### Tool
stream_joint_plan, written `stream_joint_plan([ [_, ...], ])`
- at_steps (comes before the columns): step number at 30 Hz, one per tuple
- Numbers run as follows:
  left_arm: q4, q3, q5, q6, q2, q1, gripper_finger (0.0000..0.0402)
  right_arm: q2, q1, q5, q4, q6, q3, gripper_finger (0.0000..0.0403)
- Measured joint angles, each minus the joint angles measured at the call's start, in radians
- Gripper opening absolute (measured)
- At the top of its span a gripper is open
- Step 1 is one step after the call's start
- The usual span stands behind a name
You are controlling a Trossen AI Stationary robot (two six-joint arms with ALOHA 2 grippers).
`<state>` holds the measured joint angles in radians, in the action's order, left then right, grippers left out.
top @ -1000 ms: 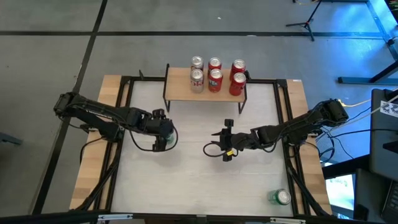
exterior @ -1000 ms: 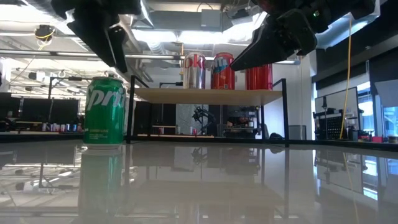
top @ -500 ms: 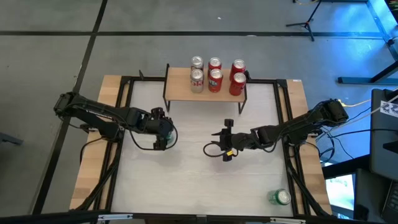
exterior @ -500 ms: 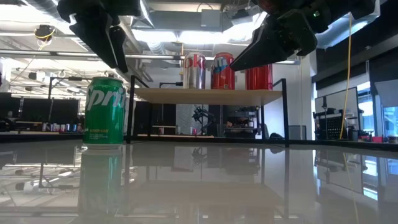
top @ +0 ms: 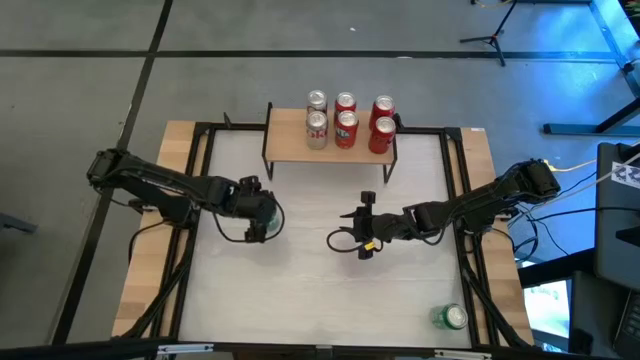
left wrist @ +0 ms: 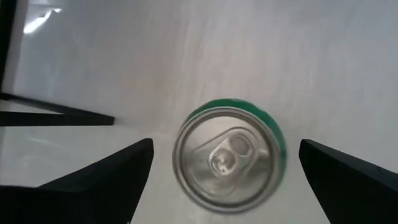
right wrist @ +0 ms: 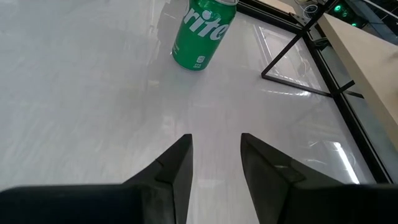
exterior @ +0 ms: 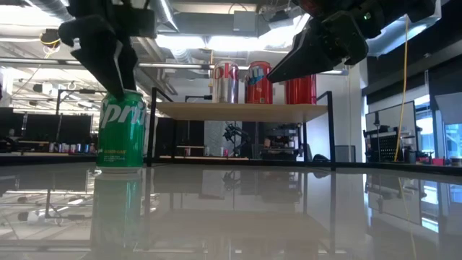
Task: Place canned beverage on shelf
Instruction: Put the top green soda can on the shelf
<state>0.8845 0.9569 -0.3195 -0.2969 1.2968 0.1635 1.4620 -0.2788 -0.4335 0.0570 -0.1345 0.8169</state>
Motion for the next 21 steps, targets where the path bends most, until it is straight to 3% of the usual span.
stream_joint_plan([
  [6, -0.07, -0.043, 0.077, 0.011, 0.0, -0.023, 0.0393, 0.0, 0.0, 0.0, 0.0, 0.0, 0.0, 0.0133],
  [12, -0.082, -0.088, 0.091, 0.011, 0.0, -0.046, 0.0383, 0.0, 0.0, 0.0, 0.001, -0.001, 0.0, 0.0133],
  [21, -0.103, -0.098, 0.119, 0.02, 0.0, -0.052, 0.0305, 0.0, 0.0, 0.0, 0.001, -0.001, 0.0, 0.0133],
])
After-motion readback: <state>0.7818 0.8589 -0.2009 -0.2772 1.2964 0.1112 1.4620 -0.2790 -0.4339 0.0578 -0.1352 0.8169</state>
